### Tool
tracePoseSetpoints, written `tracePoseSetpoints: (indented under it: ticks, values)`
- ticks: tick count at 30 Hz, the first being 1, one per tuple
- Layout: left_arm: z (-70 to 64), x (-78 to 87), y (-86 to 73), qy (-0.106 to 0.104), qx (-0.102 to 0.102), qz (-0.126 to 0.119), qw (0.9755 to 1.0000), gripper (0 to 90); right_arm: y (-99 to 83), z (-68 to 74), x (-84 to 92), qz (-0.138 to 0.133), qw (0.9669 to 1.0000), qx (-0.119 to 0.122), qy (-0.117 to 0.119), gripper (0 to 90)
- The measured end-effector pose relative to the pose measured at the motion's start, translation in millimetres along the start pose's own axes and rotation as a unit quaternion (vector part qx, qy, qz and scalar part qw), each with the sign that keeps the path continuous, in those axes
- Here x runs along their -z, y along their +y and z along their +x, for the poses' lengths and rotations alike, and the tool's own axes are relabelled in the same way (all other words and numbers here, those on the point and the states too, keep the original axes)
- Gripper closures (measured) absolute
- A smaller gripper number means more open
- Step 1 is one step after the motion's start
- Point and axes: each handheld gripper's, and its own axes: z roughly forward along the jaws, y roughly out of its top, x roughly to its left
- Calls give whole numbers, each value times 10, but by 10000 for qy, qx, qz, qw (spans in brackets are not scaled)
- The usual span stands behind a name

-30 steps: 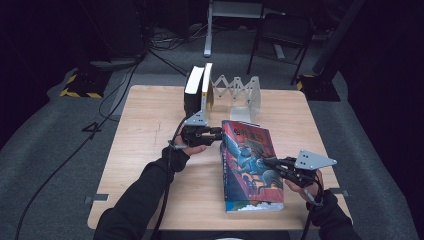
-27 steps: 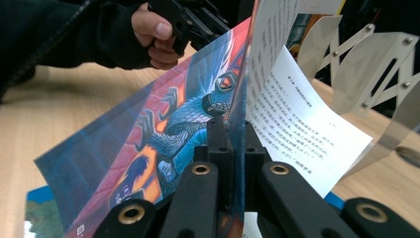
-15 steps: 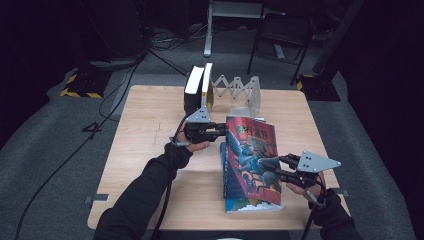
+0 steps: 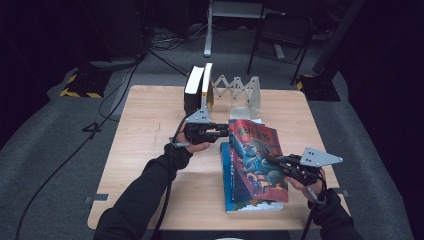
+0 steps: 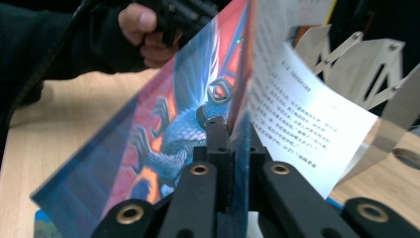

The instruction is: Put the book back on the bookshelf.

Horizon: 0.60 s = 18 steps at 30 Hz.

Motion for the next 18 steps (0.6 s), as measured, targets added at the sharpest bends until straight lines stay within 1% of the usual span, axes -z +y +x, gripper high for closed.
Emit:
tracePoseSetpoints:
  ticks: [1,2,3,6,10,11,12,13,14,15,16,17,18]
  values:
    - [18,11,-37,55,89,12,9999,705,0,4,17,-92,10000,-10,-27,881]
    - [41,31,-82,-1,215,-51,9998,679,7,6,32,-132,9999,-18,-37,882]
    - [54,48,-105,-22,256,-67,9996,674,16,21,29,-68,9999,66,-93,882]
    - [55,78,-145,7,355,-74,9993,637,-11,44,-6,-76,9998,40,-189,883]
    - [15,116,-166,-99,493,36,9987,537,-11,52,-3,-105,9997,32,-227,883]
    - [5,131,-170,-183,526,51,9984,510,-14,52,0,-111,9997,42,-232,883]
    - [5,131,-170,-183,526,51,9984,442,-14,52,0,-111,9997,42,-232,883]
    - [-27,148,-167,-362,594,65,9976,442,-15,54,4,-101,9997,44,-240,883]
    - [-75,156,-162,-402,587,62,9974,410,-14,47,-3,-100,9997,38,-229,883]
    - [-104,153,-160,-459,597,53,9971,403,-13,53,-11,-102,9997,39,-240,883]
    - [-141,143,-159,-577,601,77,9965,389,-10,59,-20,-98,9997,58,-224,883]
    - [-188,120,-160,-655,633,118,9958,369,-4,65,-26,-77,9997,86,-233,883]
    - [-243,80,-169,-664,662,210,9954,341,-1,71,-30,-85,9996,85,-249,883]
